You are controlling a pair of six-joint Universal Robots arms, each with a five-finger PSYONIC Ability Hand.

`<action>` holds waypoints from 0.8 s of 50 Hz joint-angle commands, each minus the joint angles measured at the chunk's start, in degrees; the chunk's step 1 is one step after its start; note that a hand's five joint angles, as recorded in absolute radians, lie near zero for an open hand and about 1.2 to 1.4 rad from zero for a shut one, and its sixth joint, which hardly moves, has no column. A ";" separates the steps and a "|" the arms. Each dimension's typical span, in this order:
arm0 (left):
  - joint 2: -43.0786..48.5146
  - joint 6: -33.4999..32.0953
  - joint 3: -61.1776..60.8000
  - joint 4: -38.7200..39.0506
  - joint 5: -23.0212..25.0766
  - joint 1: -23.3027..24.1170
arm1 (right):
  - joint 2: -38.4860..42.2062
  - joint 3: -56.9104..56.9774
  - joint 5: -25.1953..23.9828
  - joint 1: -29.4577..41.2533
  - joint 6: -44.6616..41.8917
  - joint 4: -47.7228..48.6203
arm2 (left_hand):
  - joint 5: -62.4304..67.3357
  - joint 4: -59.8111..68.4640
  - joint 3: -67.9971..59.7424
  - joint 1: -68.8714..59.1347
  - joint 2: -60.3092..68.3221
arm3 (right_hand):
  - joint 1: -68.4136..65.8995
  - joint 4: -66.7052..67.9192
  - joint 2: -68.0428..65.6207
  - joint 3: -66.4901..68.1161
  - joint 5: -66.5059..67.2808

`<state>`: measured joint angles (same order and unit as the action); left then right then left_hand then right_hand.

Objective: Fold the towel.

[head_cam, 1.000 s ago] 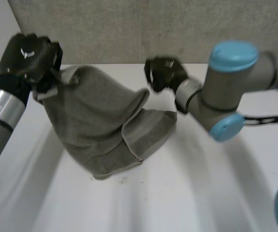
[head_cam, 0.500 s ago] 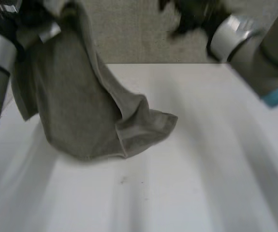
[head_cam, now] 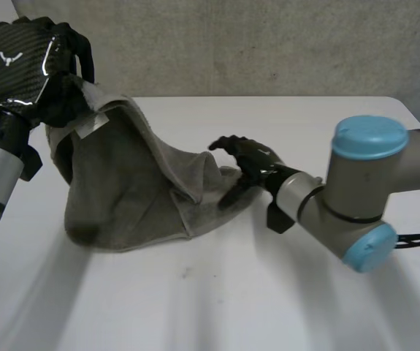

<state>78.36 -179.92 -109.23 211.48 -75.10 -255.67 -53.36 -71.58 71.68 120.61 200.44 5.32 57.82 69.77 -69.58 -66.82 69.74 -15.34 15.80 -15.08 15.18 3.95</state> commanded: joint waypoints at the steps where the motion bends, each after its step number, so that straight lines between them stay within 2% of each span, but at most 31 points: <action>1: -4.26 0.27 -1.95 -0.54 -0.14 0.09 | 5.19 4.87 1.44 6.22 3.38 3.90 | 12.18 10.23 -10.42 -13.18 10.26 | 2.06 -2.52 1.80 -1.90 -0.67; 6: -5.76 0.45 -2.31 -0.71 -0.40 -0.18 | 10.91 10.05 1.88 9.21 3.56 3.90 | 12.18 10.23 -10.42 -13.18 10.26 | 0.54 -1.00 0.29 -0.39 0.85; 9: -6.11 0.45 -2.39 -0.71 -0.40 -0.35 | 14.51 13.30 3.90 10.70 3.56 3.90 | 12.18 10.23 -10.42 -13.18 10.26 | -5.85 5.39 -6.11 6.00 7.24; 11: -6.37 0.54 -2.48 -0.71 -0.49 -0.44 | 17.40 16.36 7.57 10.88 3.47 4.17 | 12.18 10.23 -10.42 -13.18 10.26 | -16.22 15.76 -16.48 16.37 17.61; 12: -6.37 0.54 -2.48 -0.71 -0.49 -0.44 | 17.41 16.38 7.59 10.88 3.47 4.17 | 12.18 10.23 -10.42 -13.18 10.26 | -16.28 15.82 -16.54 16.43 17.67; 14: -6.46 0.62 -2.48 -0.71 -0.57 -0.44 | 19.34 19.00 10.31 10.88 3.64 4.25 | 12.18 10.23 -10.42 -13.18 10.26 | -25.82 25.36 -26.08 25.97 27.21; 17: -6.46 0.62 -2.57 -0.71 -0.57 -0.44 | 19.96 20.07 11.11 10.88 3.64 4.34 | 12.18 10.23 -10.42 -13.18 10.26 | -31.42 30.96 -31.67 31.57 32.81; 19: -6.37 0.62 -2.83 -0.54 -0.66 -0.44 | 20.22 20.95 11.55 10.70 3.64 4.52 | 12.18 10.23 -10.42 -13.18 10.26 | -54.84 54.38 -55.10 55.00 56.23; 20: -6.37 0.62 -2.83 -0.54 -0.66 -0.44 | 20.22 20.95 11.55 10.70 3.64 4.52 | 12.18 10.23 -10.42 -13.18 10.26 | -54.97 54.50 -55.22 55.12 56.36; 21: -6.37 0.54 -3.01 -0.36 -0.66 -0.53 | 20.14 21.12 11.72 10.44 3.73 4.78 | 12.18 10.23 -10.42 -13.18 10.26 | -63.79 63.33 -64.05 63.95 65.18; 25: -6.11 0.54 -3.10 -0.01 -0.57 -0.62 | 19.43 20.69 11.81 9.56 4.61 5.93 | 12.18 10.23 -10.42 -13.18 10.26 | -64.66 64.20 -64.92 64.82 66.05; 28: -5.49 0.54 -3.10 0.25 -0.49 -0.79 | 17.15 19.19 12.34 7.80 5.31 6.10 | 12.18 10.23 -10.42 -13.18 10.26 | -64.66 64.20 -64.92 64.82 66.05; 30: -4.97 0.54 -3.10 0.25 -0.31 -2.19 | 9.98 15.08 13.13 4.39 3.65 6.63 | 12.18 10.23 -10.42 -13.18 10.26 | -64.66 64.20 -64.92 64.82 66.05; 31: -4.97 0.54 -3.10 0.25 -0.31 -2.20 | 9.94 15.06 13.13 4.37 3.64 6.63 | 12.18 10.23 -10.42 -13.18 10.26 | -64.66 64.20 -64.92 64.82 66.05; 33: -3.13 0.54 -3.10 0.34 -0.14 -4.30 | 0.93 11.56 12.00 -2.01 -2.82 8.55 | 12.18 10.23 -10.42 -13.18 10.26 | -64.66 64.20 -64.92 64.82 66.05; 34: -3.12 0.54 -3.10 0.34 -0.14 -4.31 | 0.89 11.55 11.99 -2.04 -2.86 8.56 | 12.18 10.23 -10.42 -13.18 10.26 | -64.66 64.20 -64.92 64.82 66.05; 36: -1.11 0.62 -2.48 0.25 -0.05 -5.80 | -7.51 11.46 7.88 -7.47 -14.92 6.65 | 12.18 10.23 -10.42 -13.18 10.26 | -64.66 64.20 -64.92 64.82 66.05; 37: -0.49 0.71 -2.22 0.25 -0.05 -5.80 | -10.59 12.07 3.59 -8.80 -21.08 2.19 | 12.18 10.23 -10.42 -13.18 10.26 | -64.66 64.20 -64.92 64.82 66.05; 38: -0.48 0.71 -2.22 0.25 -0.05 -5.80 | -10.63 12.07 3.55 -8.81 -21.14 2.15 | 12.18 10.23 -10.42 -13.18 10.26 | -64.66 64.20 -64.92 64.82 66.05; 40: -0.05 0.80 -1.95 0.34 -0.05 -5.71 | -13.95 16.35 -3.71 -9.68 -30.68 -9.74 | 12.18 10.23 -10.42 -13.18 10.26 | -64.66 64.20 -64.92 64.82 66.05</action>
<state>76.17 -179.32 -111.95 211.80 -75.20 -260.41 -56.12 -59.30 80.60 116.48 190.98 11.31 57.82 69.77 -69.59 -66.86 69.75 -75.69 76.58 -74.86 76.17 66.21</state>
